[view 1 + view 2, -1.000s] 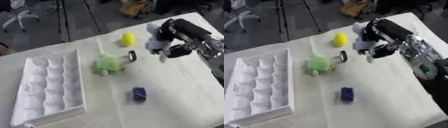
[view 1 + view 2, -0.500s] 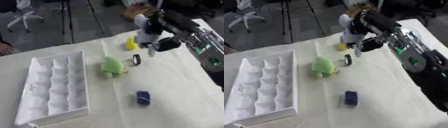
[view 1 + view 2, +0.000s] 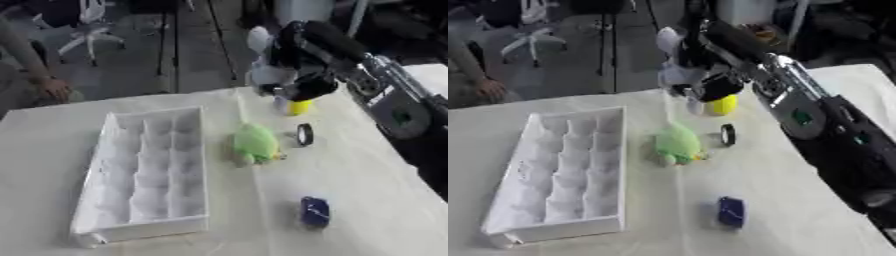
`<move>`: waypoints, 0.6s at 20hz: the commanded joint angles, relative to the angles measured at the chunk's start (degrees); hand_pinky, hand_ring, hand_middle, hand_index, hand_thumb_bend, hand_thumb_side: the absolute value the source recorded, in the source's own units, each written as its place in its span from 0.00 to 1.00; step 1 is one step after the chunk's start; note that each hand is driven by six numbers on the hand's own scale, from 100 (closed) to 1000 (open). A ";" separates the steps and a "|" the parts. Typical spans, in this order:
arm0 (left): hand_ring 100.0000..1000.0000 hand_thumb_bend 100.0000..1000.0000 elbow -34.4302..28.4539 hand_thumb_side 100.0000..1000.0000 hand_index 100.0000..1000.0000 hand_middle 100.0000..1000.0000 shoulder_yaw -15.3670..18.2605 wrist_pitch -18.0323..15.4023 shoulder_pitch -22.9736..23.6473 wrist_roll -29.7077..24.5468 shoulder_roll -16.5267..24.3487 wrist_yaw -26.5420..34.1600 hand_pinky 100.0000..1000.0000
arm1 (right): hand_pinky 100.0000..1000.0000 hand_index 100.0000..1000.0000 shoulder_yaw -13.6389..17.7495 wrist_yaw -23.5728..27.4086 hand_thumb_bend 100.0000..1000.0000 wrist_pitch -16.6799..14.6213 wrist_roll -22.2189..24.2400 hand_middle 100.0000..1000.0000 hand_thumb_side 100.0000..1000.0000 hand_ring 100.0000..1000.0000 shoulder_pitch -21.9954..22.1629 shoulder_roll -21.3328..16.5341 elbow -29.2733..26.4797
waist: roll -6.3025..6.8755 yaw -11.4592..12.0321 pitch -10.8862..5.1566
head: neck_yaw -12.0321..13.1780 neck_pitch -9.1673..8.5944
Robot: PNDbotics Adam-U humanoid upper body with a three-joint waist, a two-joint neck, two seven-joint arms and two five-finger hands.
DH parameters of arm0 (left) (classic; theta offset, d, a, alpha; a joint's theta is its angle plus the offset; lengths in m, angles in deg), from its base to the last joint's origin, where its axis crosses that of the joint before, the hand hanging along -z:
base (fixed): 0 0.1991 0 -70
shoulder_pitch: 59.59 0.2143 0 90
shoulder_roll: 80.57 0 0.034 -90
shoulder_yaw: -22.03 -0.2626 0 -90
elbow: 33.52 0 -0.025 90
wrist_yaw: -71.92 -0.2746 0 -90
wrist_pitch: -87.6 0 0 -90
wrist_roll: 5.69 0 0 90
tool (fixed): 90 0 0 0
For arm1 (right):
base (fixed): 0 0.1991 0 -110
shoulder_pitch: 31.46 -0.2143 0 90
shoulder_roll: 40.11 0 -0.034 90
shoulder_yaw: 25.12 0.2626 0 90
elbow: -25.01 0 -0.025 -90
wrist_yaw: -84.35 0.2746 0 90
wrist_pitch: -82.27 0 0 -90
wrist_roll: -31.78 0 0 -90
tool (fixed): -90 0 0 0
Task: Pick up objects on the table and place them in the box.
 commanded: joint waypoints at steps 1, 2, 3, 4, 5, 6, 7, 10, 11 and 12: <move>0.74 0.39 -1.17 0.92 0.74 0.75 -0.85 -0.97 -1.38 -0.22 0.08 0.31 0.96 | 0.24 0.38 -0.09 0.92 0.14 -0.34 0.71 0.27 0.00 0.25 -1.86 0.77 0.87 | -1.00 1.48 -2.13 | -1.66 -0.73; 0.74 0.39 -1.17 0.92 0.74 0.75 -1.08 -1.14 -1.63 -0.36 -0.10 0.46 0.96 | 0.24 0.38 -0.24 1.10 0.13 -0.50 0.94 0.27 0.00 0.25 -1.97 1.18 1.29 | -1.02 2.10 -2.22 | -2.04 -0.76; 0.74 0.39 -1.17 0.91 0.74 0.75 -1.33 -1.29 -1.86 -0.52 -0.30 0.63 0.95 | 0.24 0.38 -0.44 1.29 0.13 -0.66 1.21 0.27 0.00 0.25 -2.04 1.75 1.75 | -1.01 2.80 -2.31 | -2.61 -0.77; 0.74 0.39 -1.17 0.91 0.74 0.75 -1.51 -1.39 -2.00 -0.69 -0.45 0.79 0.95 | 0.25 0.38 -0.58 1.45 0.13 -0.81 1.44 0.27 0.00 0.25 -2.14 2.19 2.20 | -1.00 3.21 -2.37 | -2.95 -0.77; 0.74 0.39 -1.17 0.91 0.74 0.75 -1.74 -1.48 -2.19 -0.87 -0.63 0.97 0.95 | 0.25 0.38 -0.80 1.63 0.13 -0.94 1.72 0.27 0.00 0.25 -2.24 2.83 2.73 | -0.95 3.68 -2.42 | -3.57 -0.74; 0.74 0.39 -1.17 0.91 0.74 0.75 -1.94 -1.55 -2.33 -1.07 -0.79 1.14 0.95 | 0.25 0.38 -0.98 1.80 0.13 -1.07 1.99 0.27 0.00 0.25 -2.38 3.40 3.29 | -0.92 4.01 -2.46 | -4.00 -0.72; 0.74 0.39 -1.17 0.91 0.74 0.75 -2.22 -1.61 -2.51 -1.31 -0.92 1.34 0.95 | 0.25 0.39 -1.34 1.97 0.13 -1.28 2.37 0.28 0.00 0.25 -2.54 4.20 3.84 | -0.89 4.40 -2.49 | -4.70 -0.73; 0.74 0.39 -1.17 0.91 0.74 0.75 -2.92 -1.72 -2.84 -2.08 -1.16 1.93 0.95 | 0.25 0.39 -2.38 2.62 0.12 -1.99 3.75 0.28 0.00 0.25 -3.02 6.57 5.75 | -0.85 5.06 -2.53 | -6.08 -0.78; 0.74 0.39 -1.17 0.91 0.74 0.75 -3.03 -1.73 -2.88 -2.28 -1.19 2.09 0.95 | 0.26 0.39 -2.57 2.88 0.12 -2.22 4.12 0.28 0.00 0.25 -3.15 7.05 6.27 | -0.85 5.14 -2.54 | -6.27 -0.79; 0.74 0.39 -1.17 0.91 0.74 0.75 -3.07 -1.73 -2.89 -2.43 -1.21 2.21 0.95 | 0.26 0.39 -2.64 3.07 0.12 -2.43 4.37 0.28 0.00 0.25 -3.24 7.32 6.65 | -0.85 5.19 -2.54 | -6.37 -0.79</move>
